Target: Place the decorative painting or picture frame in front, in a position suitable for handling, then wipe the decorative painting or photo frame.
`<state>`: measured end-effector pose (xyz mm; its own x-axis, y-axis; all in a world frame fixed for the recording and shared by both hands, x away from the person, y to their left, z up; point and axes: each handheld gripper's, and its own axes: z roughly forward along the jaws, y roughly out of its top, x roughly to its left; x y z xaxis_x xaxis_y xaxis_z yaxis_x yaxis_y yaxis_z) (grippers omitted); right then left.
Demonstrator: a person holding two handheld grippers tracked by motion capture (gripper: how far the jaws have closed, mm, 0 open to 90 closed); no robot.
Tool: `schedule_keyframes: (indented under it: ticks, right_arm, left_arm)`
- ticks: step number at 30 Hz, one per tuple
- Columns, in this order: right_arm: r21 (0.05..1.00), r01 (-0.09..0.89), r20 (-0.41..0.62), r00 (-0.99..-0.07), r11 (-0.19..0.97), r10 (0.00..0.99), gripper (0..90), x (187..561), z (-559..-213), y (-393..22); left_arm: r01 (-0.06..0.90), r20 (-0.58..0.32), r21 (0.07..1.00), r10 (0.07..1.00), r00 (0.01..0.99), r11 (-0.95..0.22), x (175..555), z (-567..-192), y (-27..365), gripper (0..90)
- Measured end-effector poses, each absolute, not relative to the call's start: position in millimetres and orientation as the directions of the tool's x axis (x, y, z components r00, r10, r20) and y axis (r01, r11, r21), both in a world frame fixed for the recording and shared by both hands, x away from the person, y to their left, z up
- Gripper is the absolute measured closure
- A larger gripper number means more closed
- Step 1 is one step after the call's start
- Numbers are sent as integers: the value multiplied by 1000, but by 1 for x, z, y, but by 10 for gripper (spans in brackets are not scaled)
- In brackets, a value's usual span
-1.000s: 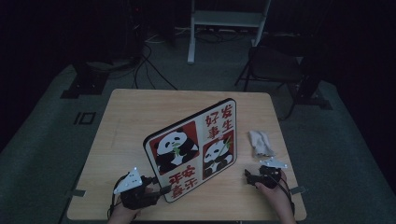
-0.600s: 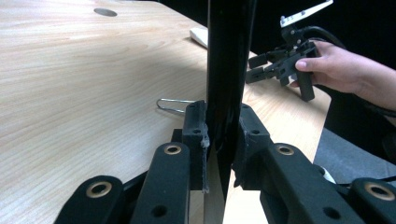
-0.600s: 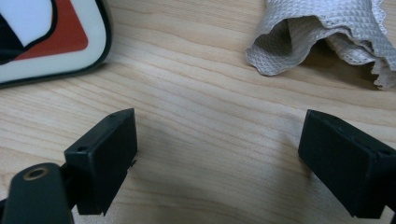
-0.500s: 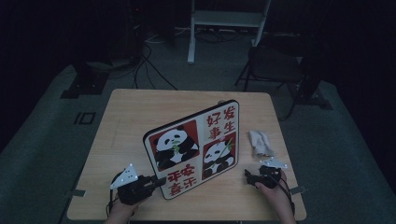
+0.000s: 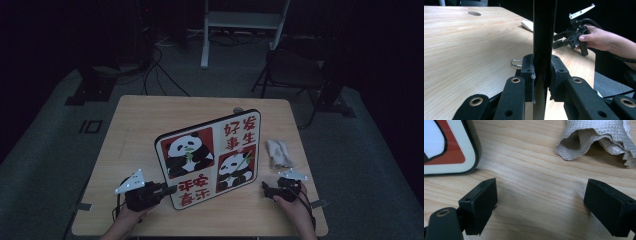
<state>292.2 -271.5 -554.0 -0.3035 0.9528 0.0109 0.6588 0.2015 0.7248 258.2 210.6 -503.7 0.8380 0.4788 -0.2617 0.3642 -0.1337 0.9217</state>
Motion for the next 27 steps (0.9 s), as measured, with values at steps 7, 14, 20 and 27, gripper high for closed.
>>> schedule_keyframes:
  ticks: [7, 14, 20, 27]
  right_arm:
    - [725, 658, 10, -307, 205, 952, 112, 292, -554, -272]
    - [710, 664, 8, -342, 236, 939, 149, 290, -551, -278]
    - [730, 653, -10, -285, 202, 959, 168, 293, -535, -292]
    - [764, 615, -37, -258, 193, 966, 173, 317, -517, -294]
  left_arm:
    - [371, -263, 916, 473, 841, -150, 259, -502, 210, 779]
    - [369, -259, 916, 469, 844, -158, 261, -501, 211, 779]
    - [365, -257, 918, 466, 846, -156, 262, -501, 212, 778]
    - [356, -257, 921, 443, 859, -157, 268, -503, 215, 778]
